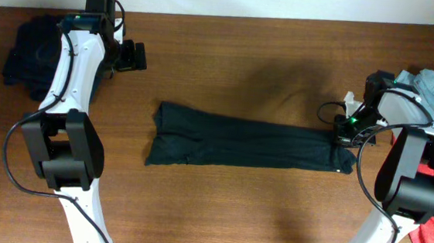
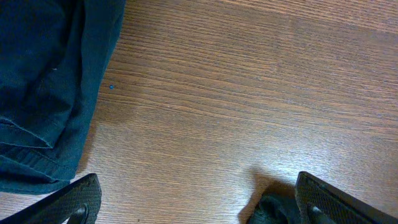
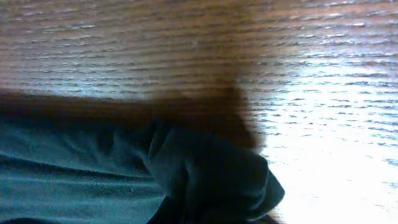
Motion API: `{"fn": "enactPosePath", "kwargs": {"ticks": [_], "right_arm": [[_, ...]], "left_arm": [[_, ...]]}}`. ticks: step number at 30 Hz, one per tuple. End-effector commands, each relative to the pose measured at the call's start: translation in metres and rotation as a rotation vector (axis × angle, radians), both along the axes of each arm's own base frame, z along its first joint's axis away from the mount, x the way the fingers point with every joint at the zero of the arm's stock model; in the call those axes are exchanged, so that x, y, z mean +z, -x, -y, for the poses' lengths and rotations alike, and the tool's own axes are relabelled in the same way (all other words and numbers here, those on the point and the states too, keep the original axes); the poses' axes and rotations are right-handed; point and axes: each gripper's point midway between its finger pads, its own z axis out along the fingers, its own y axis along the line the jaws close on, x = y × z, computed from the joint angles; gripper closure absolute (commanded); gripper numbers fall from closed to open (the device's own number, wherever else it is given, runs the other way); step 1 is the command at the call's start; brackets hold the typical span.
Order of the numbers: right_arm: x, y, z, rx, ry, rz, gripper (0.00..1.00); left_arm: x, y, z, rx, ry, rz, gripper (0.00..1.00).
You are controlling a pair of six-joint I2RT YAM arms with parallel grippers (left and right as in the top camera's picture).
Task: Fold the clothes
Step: 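Lower the right gripper onto the black strip's right end and grasp it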
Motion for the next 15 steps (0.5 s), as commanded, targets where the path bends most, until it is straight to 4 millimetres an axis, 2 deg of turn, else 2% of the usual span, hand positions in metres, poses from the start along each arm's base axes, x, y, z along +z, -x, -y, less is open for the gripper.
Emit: {"fn": "enactPosePath", "kwargs": {"ticks": [1, 7, 8, 9, 13, 15], "right_arm": [[-0.021, 0.016, 0.033, -0.025, 0.125, -0.102, 0.92], [0.002, 0.004, 0.062, -0.073, 0.170, -0.076, 0.93], [0.005, 0.003, 0.066, -0.081, 0.171, -0.072, 0.83], [0.007, 0.002, 0.069, -0.088, 0.172, -0.069, 0.68], [0.007, 0.003, 0.070, -0.095, 0.168, -0.071, 0.36], [0.007, 0.003, 0.071, -0.095, 0.169, -0.070, 0.34]], "left_arm": [[0.008, 0.000, 0.002, 0.009, 0.014, 0.015, 0.01], [0.008, 0.000, 0.002, 0.009, 0.014, 0.015, 0.01], [0.008, 0.000, 0.002, 0.009, 0.014, 0.015, 0.01], [0.008, 0.000, 0.002, 0.009, 0.014, 0.015, 0.01], [0.008, 0.000, 0.002, 0.009, 0.014, 0.015, 0.01], [0.008, 0.000, 0.002, 0.009, 0.014, 0.015, 0.01]]}}
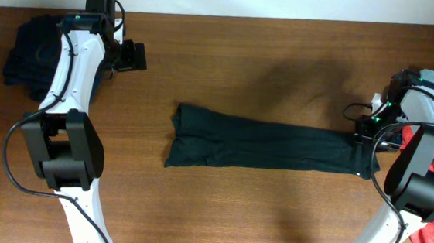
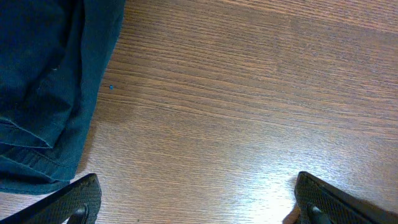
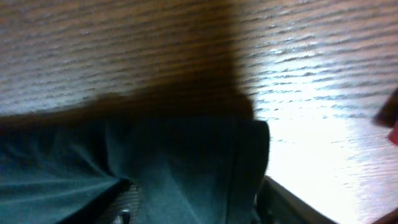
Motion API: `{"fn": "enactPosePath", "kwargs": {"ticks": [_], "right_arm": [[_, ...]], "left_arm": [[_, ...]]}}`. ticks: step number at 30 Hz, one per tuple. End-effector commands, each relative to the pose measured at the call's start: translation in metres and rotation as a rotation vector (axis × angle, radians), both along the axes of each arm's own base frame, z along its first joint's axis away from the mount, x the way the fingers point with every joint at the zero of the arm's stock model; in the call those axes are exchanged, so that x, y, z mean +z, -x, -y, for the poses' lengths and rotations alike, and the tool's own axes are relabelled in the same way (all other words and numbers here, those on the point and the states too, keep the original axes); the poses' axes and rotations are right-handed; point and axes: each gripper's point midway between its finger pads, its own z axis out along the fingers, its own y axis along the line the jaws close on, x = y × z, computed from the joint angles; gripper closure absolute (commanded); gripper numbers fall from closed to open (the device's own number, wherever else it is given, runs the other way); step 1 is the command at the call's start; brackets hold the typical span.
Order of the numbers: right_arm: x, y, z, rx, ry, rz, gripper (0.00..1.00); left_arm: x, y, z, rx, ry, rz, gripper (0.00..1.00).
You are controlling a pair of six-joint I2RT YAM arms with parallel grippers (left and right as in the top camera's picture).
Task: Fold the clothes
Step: 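Lower the right gripper onto the black strip's right end and grasp it, then fold the gripped right end leftward over the strip with the right gripper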
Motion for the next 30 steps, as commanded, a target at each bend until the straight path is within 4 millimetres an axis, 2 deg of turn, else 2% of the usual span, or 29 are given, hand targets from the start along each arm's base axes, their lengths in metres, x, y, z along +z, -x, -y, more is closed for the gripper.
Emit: {"fn": "enactPosePath", "kwargs": {"ticks": [1, 5, 10, 12, 14, 15, 17, 20, 23, 30], "right_arm": [[-0.001, -0.003, 0.002, 0.008, 0.023, -0.007, 0.34], [-0.001, -0.001, 0.006, -0.003, 0.023, -0.009, 0.28], [-0.001, 0.006, 0.014, -0.039, 0.002, -0.016, 0.27], [0.003, -0.001, 0.000, -0.017, -0.129, 0.040, 0.27], [0.023, -0.013, -0.022, 0.039, -0.331, 0.142, 0.25], [0.031, -0.017, -0.021, 0.036, -0.362, 0.168, 0.21], [0.039, -0.018, -0.003, 0.015, -0.318, 0.177, 0.17], [0.046, -0.009, 0.025, -0.036, -0.228, 0.136, 0.15], [0.046, -0.001, 0.030, -0.056, -0.232, 0.117, 0.15], [0.039, 0.007, 0.025, -0.060, -0.248, 0.087, 0.15]], "left_arm": [[0.008, 0.000, 0.002, 0.009, 0.014, 0.015, 0.01], [0.008, 0.000, 0.002, 0.009, 0.014, 0.015, 0.01], [0.008, 0.000, 0.002, 0.009, 0.014, 0.015, 0.01], [0.008, 0.000, 0.002, 0.009, 0.014, 0.015, 0.01], [0.008, 0.000, 0.002, 0.009, 0.014, 0.015, 0.01], [0.008, 0.000, 0.002, 0.009, 0.014, 0.015, 0.01], [0.008, 0.000, 0.002, 0.009, 0.014, 0.015, 0.01], [0.008, 0.000, 0.002, 0.009, 0.014, 0.015, 0.01], [0.008, 0.000, 0.002, 0.009, 0.014, 0.015, 0.01], [0.008, 0.000, 0.002, 0.009, 0.014, 0.015, 0.01]]}}
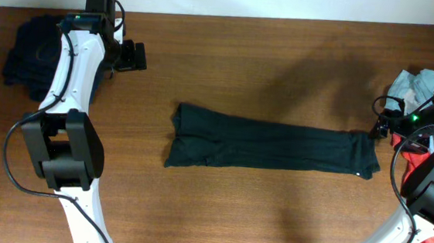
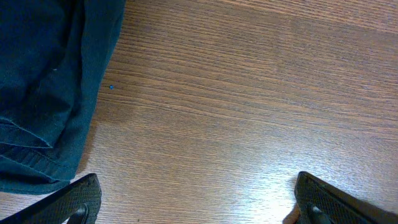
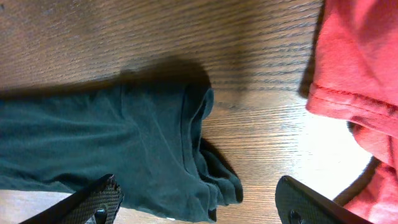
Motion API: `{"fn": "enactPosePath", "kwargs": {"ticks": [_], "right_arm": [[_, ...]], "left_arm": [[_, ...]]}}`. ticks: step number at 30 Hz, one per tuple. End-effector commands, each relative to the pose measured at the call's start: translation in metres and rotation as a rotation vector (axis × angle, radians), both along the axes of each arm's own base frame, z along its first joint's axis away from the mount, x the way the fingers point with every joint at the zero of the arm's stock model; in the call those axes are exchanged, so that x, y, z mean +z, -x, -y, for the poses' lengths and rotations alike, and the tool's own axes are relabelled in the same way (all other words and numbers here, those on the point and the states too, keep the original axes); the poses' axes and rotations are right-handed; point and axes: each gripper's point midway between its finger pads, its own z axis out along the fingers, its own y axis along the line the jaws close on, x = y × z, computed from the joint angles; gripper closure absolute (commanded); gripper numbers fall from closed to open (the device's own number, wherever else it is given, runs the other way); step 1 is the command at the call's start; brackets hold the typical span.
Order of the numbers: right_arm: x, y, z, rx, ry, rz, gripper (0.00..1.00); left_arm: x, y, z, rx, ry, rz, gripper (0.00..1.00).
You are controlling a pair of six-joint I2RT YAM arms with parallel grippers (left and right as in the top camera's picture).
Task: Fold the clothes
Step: 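Fold the gripped right end leftward over the strip with the right gripper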
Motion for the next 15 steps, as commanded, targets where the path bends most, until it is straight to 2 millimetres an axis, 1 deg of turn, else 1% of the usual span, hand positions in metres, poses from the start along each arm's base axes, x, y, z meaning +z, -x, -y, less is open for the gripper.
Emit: {"fn": "enactPosePath", "kwargs": {"ticks": [1, 6, 9, 12, 14, 15], "right_arm": [[-0.006, 0.006, -0.005, 0.013, -0.014, -0.026, 0.15], [-0.018, 0.016, -0.011, 0.015, -0.029, -0.058, 0.15], [-0.034, 0.023, -0.015, 0.015, -0.035, -0.068, 0.16], [-0.052, 0.029, -0.014, 0.019, -0.010, -0.075, 0.16], [-0.061, 0.032, -0.015, 0.019, -0.005, -0.074, 0.16], [-0.064, 0.033, -0.015, 0.016, -0.006, -0.075, 0.18]], "left_arm": [[0.008, 0.000, 0.002, 0.009, 0.014, 0.015, 0.01], [0.008, 0.000, 0.002, 0.009, 0.014, 0.015, 0.01], [0.008, 0.000, 0.002, 0.009, 0.014, 0.016, 0.01], [0.008, 0.000, 0.002, 0.009, 0.014, 0.015, 0.01], [0.008, 0.000, 0.002, 0.009, 0.014, 0.015, 0.01], [0.008, 0.000, 0.002, 0.009, 0.014, 0.015, 0.01]]}}
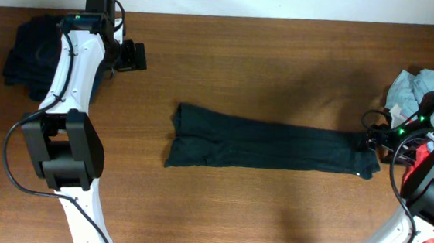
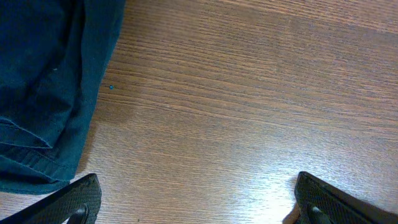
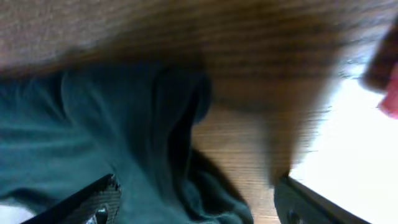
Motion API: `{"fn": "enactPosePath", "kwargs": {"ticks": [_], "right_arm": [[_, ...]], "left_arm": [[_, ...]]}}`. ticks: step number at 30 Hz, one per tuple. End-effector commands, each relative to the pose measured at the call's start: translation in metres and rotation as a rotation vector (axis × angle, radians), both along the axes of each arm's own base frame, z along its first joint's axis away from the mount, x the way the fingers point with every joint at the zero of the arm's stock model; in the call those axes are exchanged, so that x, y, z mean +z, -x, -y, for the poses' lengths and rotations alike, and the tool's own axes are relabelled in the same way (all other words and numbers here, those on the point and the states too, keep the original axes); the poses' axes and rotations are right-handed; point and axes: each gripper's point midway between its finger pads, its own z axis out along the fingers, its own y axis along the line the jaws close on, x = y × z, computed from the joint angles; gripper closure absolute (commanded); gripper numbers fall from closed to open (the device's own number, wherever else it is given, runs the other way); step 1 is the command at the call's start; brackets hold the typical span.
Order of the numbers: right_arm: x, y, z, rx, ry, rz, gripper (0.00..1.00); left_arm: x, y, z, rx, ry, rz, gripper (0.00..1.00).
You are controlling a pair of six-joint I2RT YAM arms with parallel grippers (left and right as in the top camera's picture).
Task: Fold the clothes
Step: 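Fold the gripped right end leftward over the strip with the right gripper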
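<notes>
A dark green garment (image 1: 269, 147) lies flat across the middle of the table as one long strip. My right gripper (image 1: 371, 140) is low over its right end, open. In the right wrist view the fingers (image 3: 93, 200) stand wide apart, with the bunched end of the green garment (image 3: 143, 130) between and beneath them. The right gripper (image 3: 199, 208) holds nothing. My left gripper (image 1: 134, 56) hovers open at the far left over bare wood, and its fingers (image 2: 78, 200) are empty.
A heap of dark blue clothes (image 1: 27, 54) lies at the far left corner, its edge in the left wrist view (image 2: 43, 87). At the right edge lie a light blue garment (image 1: 429, 82) and a red one.
My right gripper, still open, has come down from beside the red cloth onto the green garment's right end. The garment and the left arm have not moved.
At first my right gripper was shut on the green garment's right end. Half a second later the whole strip lay further right, still in the jaws. Then the gripper was open and off the cloth near the red garment. Now it is low over that end again.
</notes>
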Motion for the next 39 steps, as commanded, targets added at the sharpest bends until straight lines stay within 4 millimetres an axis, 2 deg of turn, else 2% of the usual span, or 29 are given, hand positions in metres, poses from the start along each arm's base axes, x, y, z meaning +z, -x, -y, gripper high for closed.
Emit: {"fn": "enactPosePath", "kwargs": {"ticks": [1, 2, 5, 9, 15, 18, 19, 22, 26, 30, 34, 39], "right_arm": [[-0.021, 0.014, -0.006, 0.011, -0.003, -0.050, 0.23], [-0.022, 0.014, -0.006, 0.011, -0.002, -0.048, 0.29], [-0.021, 0.012, -0.004, -0.001, 0.005, -0.044, 0.57], [-0.020, 0.011, -0.004, -0.004, 0.004, -0.043, 0.68], [-0.019, 0.012, -0.005, -0.003, -0.003, -0.047, 0.71], [-0.017, 0.012, -0.005, -0.007, -0.001, -0.050, 0.92], [-0.016, 0.011, -0.003, -0.007, 0.003, -0.050, 0.96], [-0.002, 0.005, 0.009, -0.028, 0.055, -0.059, 0.96], [0.029, -0.009, 0.018, -0.028, 0.070, -0.035, 0.96], [0.050, -0.019, 0.019, -0.022, 0.079, -0.015, 0.96], [0.062, -0.027, 0.010, 0.010, 0.082, -0.007, 0.96], [0.065, -0.035, -0.018, 0.064, 0.074, -0.020, 0.96]], "left_arm": [[0.008, 0.000, 0.002, 0.009, 0.014, 0.015, 0.01], [0.008, 0.000, 0.002, 0.009, 0.014, 0.015, 0.01], [0.008, 0.000, 0.002, 0.009, 0.014, 0.015, 0.01], [0.008, 0.000, 0.002, 0.009, 0.014, 0.015, 0.01], [0.008, 0.000, 0.002, 0.009, 0.014, 0.015, 0.01], [0.008, 0.000, 0.002, 0.009, 0.014, 0.015, 0.01], [0.008, 0.000, 0.002, 0.009, 0.014, 0.015, 0.01], [0.008, 0.000, 0.002, 0.009, 0.014, 0.015, 0.01], [0.008, 0.000, 0.002, 0.009, 0.014, 0.015, 0.01], [0.008, 0.000, 0.002, 0.009, 0.014, 0.015, 0.01], [0.008, 0.000, 0.002, 0.009, 0.014, 0.015, 0.01], [0.008, 0.000, 0.002, 0.009, 0.014, 0.015, 0.01]]}}
